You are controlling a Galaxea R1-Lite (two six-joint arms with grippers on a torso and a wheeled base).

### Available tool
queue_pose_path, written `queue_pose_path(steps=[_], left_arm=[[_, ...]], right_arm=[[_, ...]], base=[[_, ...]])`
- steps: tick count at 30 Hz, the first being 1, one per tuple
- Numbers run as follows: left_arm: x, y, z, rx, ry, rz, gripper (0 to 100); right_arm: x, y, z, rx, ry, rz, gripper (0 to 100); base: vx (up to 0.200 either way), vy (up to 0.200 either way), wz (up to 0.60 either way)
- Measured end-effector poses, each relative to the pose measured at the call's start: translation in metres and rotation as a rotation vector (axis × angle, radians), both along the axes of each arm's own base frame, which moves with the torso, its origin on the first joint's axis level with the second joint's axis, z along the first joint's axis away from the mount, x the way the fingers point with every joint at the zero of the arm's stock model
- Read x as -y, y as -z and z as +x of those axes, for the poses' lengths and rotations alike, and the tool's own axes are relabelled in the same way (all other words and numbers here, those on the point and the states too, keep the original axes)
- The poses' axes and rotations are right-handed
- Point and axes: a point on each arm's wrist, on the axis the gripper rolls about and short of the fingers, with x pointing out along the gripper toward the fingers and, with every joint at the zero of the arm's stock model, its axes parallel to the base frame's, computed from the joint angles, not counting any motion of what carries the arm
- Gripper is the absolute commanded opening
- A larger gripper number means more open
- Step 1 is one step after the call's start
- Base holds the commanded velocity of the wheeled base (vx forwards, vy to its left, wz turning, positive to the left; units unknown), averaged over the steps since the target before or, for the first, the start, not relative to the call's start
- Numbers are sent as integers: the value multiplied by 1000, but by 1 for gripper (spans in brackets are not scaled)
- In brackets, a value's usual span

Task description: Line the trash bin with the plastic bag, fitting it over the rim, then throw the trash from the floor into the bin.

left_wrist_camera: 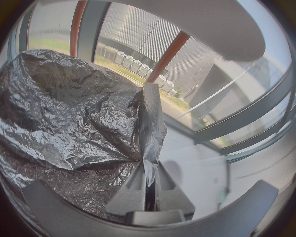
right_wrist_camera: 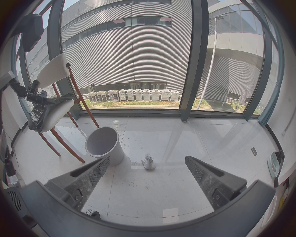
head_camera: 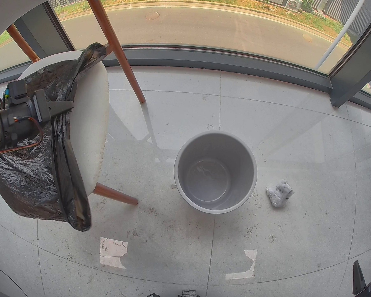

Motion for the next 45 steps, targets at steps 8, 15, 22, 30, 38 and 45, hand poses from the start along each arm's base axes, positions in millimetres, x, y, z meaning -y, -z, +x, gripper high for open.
queue_pose_path(steps=[8,15,22,30,38,45], left_arm=[[3,-16,-32,-25,209,-167,0],[18,-23,-44,26,326,-168,0],[46,-27,-49,68,503,-175,0],[81,-17,-42,29,663,-171,0],[111,-8,-11,109,720,-185,0],[129,15,20,161,720,-200,0]], right_arm=[[0,0,0,0,0,1,100],[0,0,0,0,0,1,100],[0,0,0,0,0,1,100],[0,0,0,0,0,1,100],[0,0,0,-1,0,1,100],[0,0,0,0,0,1,100]], base=[[0,0,0],[0,-114,0],[0,-200,0],[0,-175,0],[0,0,0],[0,0,0]])
